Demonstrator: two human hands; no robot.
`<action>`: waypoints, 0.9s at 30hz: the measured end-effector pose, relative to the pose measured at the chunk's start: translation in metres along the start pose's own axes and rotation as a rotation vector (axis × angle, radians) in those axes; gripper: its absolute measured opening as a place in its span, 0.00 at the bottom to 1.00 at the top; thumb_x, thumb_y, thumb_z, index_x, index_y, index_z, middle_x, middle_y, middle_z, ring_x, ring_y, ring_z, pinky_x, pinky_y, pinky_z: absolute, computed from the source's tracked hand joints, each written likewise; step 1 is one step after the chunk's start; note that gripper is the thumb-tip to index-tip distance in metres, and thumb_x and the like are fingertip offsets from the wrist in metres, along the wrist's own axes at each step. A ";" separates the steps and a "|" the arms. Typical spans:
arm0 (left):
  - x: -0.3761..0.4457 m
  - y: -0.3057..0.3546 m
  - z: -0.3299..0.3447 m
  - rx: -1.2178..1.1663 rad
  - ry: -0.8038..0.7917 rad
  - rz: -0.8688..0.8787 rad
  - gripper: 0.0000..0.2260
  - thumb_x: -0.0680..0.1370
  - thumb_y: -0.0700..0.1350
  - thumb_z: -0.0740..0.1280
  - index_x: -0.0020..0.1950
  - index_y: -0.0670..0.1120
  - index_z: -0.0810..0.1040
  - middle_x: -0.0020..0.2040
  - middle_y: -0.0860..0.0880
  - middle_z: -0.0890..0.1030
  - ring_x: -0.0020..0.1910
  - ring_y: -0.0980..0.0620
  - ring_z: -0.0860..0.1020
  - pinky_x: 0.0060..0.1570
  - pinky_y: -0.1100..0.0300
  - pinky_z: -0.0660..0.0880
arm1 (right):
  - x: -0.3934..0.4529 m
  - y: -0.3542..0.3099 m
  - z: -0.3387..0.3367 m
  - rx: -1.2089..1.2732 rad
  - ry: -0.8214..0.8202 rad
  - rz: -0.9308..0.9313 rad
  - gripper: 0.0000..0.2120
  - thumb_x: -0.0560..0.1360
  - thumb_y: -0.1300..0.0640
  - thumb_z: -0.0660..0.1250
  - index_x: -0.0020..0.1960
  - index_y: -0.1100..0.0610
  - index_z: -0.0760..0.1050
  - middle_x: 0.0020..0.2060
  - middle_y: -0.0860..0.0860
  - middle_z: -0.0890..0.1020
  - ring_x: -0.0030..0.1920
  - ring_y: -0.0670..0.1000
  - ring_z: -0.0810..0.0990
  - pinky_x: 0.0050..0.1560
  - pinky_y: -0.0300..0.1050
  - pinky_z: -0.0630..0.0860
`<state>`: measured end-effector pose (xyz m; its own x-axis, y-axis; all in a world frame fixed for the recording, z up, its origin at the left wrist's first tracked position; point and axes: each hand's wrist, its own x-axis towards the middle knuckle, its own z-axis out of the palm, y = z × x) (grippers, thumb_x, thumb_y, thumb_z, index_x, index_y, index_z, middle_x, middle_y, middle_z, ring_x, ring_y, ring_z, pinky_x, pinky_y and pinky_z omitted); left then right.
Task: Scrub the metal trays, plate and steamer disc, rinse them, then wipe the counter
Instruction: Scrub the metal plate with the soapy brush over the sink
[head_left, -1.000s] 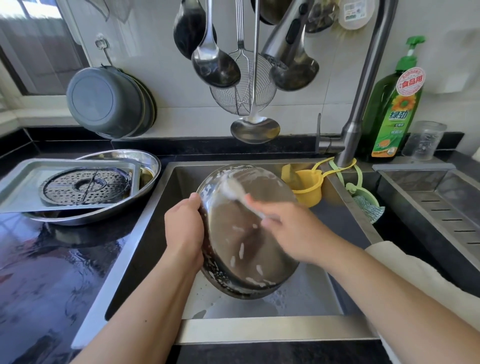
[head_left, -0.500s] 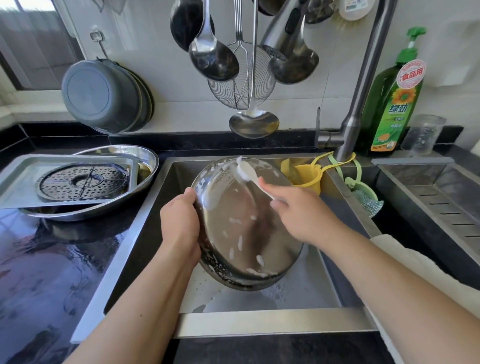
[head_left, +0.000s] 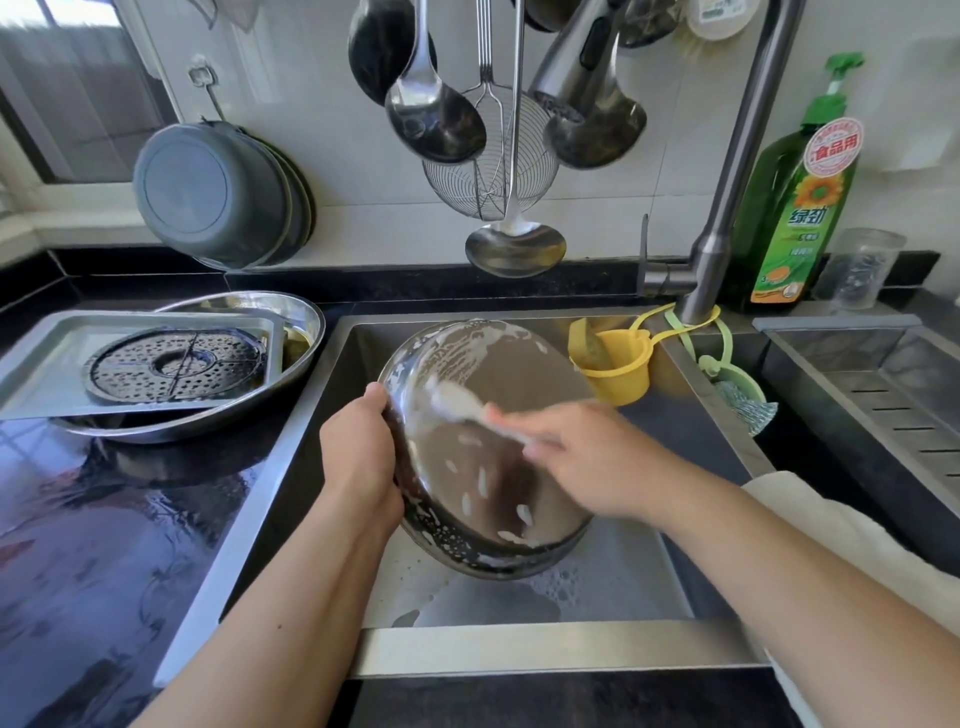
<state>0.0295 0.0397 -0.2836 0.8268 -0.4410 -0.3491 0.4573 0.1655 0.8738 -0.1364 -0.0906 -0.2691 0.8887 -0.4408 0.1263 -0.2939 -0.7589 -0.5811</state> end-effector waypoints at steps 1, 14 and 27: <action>-0.001 0.000 0.001 -0.009 0.008 -0.010 0.12 0.84 0.49 0.64 0.50 0.42 0.82 0.46 0.42 0.86 0.52 0.39 0.85 0.60 0.38 0.80 | 0.005 0.002 -0.006 -0.053 0.055 0.076 0.25 0.83 0.58 0.62 0.71 0.31 0.70 0.51 0.45 0.85 0.38 0.37 0.78 0.42 0.29 0.70; -0.012 0.005 0.004 -0.080 0.055 -0.049 0.11 0.85 0.48 0.63 0.50 0.44 0.81 0.46 0.42 0.85 0.46 0.42 0.84 0.56 0.43 0.82 | -0.018 -0.020 0.006 0.086 -0.215 -0.036 0.25 0.83 0.58 0.63 0.67 0.27 0.70 0.46 0.29 0.78 0.44 0.32 0.75 0.50 0.28 0.68; -0.011 0.008 0.001 -0.117 0.141 -0.071 0.11 0.85 0.49 0.62 0.48 0.46 0.79 0.36 0.48 0.86 0.36 0.49 0.85 0.45 0.51 0.82 | -0.002 0.000 -0.005 -0.043 -0.066 0.097 0.25 0.83 0.57 0.61 0.69 0.29 0.70 0.32 0.45 0.76 0.31 0.44 0.72 0.36 0.35 0.69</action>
<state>0.0233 0.0451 -0.2726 0.8252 -0.3288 -0.4592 0.5439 0.2436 0.8030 -0.1401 -0.0924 -0.2656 0.8761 -0.4819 0.0169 -0.3933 -0.7344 -0.5531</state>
